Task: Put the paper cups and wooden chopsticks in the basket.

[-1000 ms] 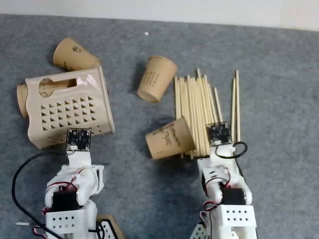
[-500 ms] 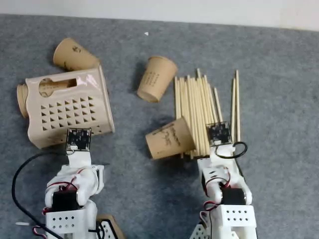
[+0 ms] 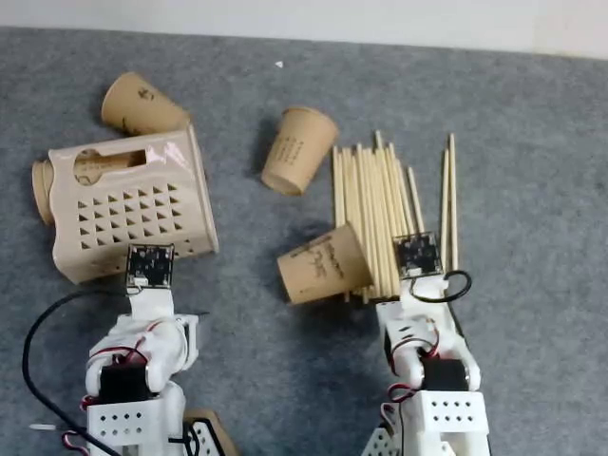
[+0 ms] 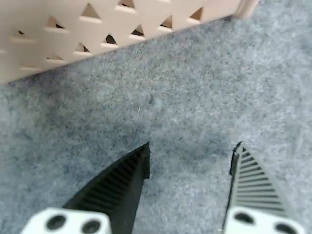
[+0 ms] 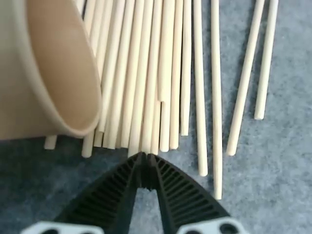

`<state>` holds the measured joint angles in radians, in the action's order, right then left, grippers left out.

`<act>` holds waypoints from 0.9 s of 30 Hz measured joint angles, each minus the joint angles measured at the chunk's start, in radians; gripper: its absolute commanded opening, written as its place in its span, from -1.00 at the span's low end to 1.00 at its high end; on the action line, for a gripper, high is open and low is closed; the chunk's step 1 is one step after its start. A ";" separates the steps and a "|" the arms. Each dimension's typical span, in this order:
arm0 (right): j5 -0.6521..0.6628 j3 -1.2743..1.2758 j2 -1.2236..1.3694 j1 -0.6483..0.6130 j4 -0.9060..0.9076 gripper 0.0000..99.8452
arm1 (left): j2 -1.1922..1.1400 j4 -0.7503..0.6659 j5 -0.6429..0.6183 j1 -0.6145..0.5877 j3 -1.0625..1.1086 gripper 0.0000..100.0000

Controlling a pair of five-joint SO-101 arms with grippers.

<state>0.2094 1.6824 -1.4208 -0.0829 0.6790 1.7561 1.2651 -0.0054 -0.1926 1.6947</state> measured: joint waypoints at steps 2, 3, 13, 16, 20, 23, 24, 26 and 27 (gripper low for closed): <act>0.000 0.000 0.000 0.000 0.000 -0.95 | 0.000 0.000 0.000 0.000 0.000 -0.43; 0.000 0.000 0.000 0.000 0.000 -0.95 | 0.000 0.000 0.000 0.000 0.000 -0.43; 0.000 0.000 0.000 0.000 0.000 -0.95 | 0.000 0.000 0.000 0.000 0.000 -0.43; 0.000 0.000 0.000 0.000 0.000 -0.95 | 0.000 0.000 0.000 0.000 0.000 -0.43; 0.000 0.000 0.000 0.000 0.000 -0.95 | 0.006 0.000 0.000 0.000 -0.002 -0.43; 0.000 0.000 0.000 0.000 0.000 -0.95 | 0.006 0.000 0.000 0.000 -0.002 -0.43; 0.000 0.000 0.000 0.000 0.000 -0.95 | 0.006 0.000 0.000 0.005 -0.002 -0.43; 0.000 0.000 0.000 0.000 0.000 -0.95 | 0.006 0.000 0.000 0.009 -0.002 -0.43; 0.000 0.000 0.000 0.000 0.000 -0.95 | 0.006 0.000 0.000 0.009 -0.002 -0.43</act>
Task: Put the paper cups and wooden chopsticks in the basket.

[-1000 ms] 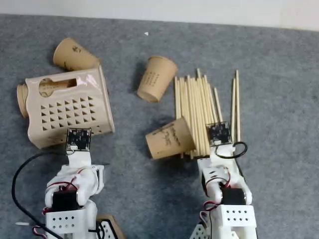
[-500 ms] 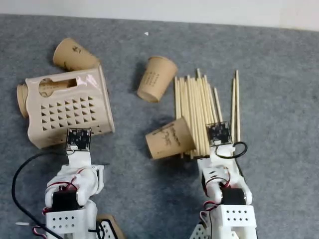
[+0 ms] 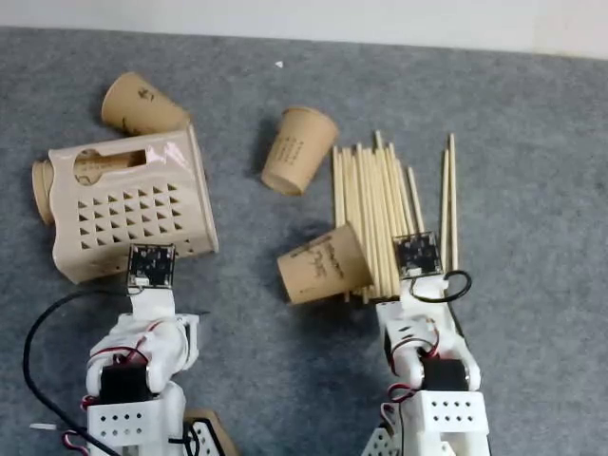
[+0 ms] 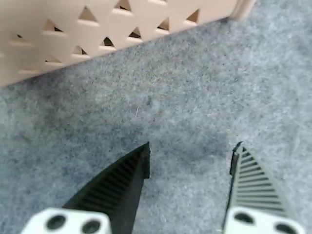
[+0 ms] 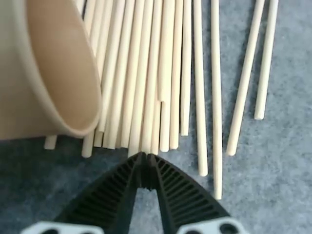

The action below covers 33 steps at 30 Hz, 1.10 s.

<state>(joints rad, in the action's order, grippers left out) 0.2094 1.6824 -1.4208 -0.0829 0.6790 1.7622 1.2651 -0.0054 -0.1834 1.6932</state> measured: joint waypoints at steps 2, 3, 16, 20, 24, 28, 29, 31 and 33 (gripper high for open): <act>0.000 0.000 0.000 0.000 0.000 -0.95 | 0.000 0.000 0.000 0.000 0.000 -0.43; 0.000 0.000 0.000 0.000 0.000 -0.95 | 0.000 0.000 0.000 0.000 0.000 -0.43; 0.055 0.000 0.000 -0.083 0.000 -0.95 | 0.003 -0.054 0.150 0.003 -0.006 -0.43; 0.109 0.000 0.000 -0.021 0.037 -0.95 | 0.003 -0.132 0.287 -0.066 -0.071 -0.42; 0.097 -0.058 0.000 -0.015 0.150 -0.95 | 0.003 -0.152 0.299 -0.127 -0.252 -0.42; 0.060 -0.107 0.000 -0.040 0.209 -0.95 | -0.052 -0.153 0.261 -0.138 -0.470 -0.40; 0.057 -0.109 0.000 -0.041 0.212 -0.95 | -0.092 -0.153 0.255 -0.138 -0.526 -0.37; 0.054 -0.109 0.000 -0.041 0.213 -0.95 | -0.206 -0.153 0.233 -0.138 -0.641 -0.32; 0.054 -0.107 0.000 -0.044 0.213 -0.95 | -0.368 -0.153 0.196 -0.138 -0.772 -0.30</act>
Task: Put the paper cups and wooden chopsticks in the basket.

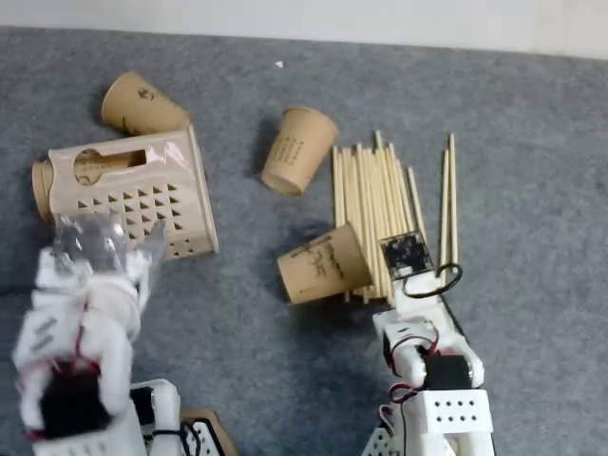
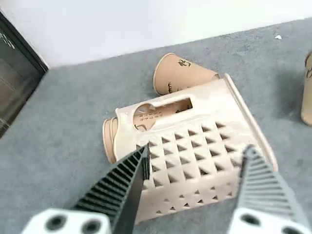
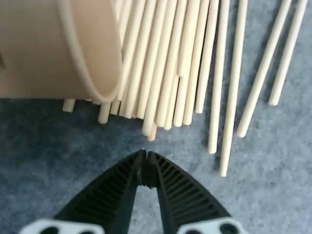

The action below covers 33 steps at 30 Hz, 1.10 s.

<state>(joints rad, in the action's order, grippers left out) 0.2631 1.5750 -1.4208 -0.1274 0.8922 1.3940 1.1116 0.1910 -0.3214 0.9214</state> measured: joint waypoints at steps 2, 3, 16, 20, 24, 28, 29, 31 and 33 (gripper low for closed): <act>-0.003 0.014 0.000 0.000 0.000 -0.95 | -0.193 0.000 -0.034 0.017 -0.144 -0.33; -0.006 0.018 0.000 0.000 -0.002 -0.95 | -0.302 0.005 -0.051 0.032 -0.222 -0.34; -0.006 0.061 0.000 0.000 -0.052 -0.95 | -1.363 0.215 -0.287 0.279 -0.967 -0.34; -0.006 0.061 0.000 0.000 -0.052 -0.95 | -1.473 0.221 -0.313 0.276 -0.977 -0.34; -0.006 0.061 0.000 0.000 -0.052 -0.95 | -1.508 0.222 -0.322 0.278 -0.977 -0.35; -0.006 0.061 0.000 0.000 -0.052 -0.95 | -1.513 0.224 -0.322 0.301 -0.950 -0.35; -0.006 0.061 0.000 0.000 -0.052 -0.95 | -1.513 0.224 -0.322 0.308 -0.934 -0.35; -0.006 0.061 0.000 0.000 -0.052 -0.95 | -1.513 0.213 -0.322 0.328 -0.904 -0.35; -0.006 0.061 0.000 0.000 -0.052 -0.95 | -1.511 0.195 -0.321 0.359 -0.881 -0.35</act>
<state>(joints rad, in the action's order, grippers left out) 0.2570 1.6364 -1.4208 -0.1274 0.8401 -0.1174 1.3065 -0.1297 0.0376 0.0407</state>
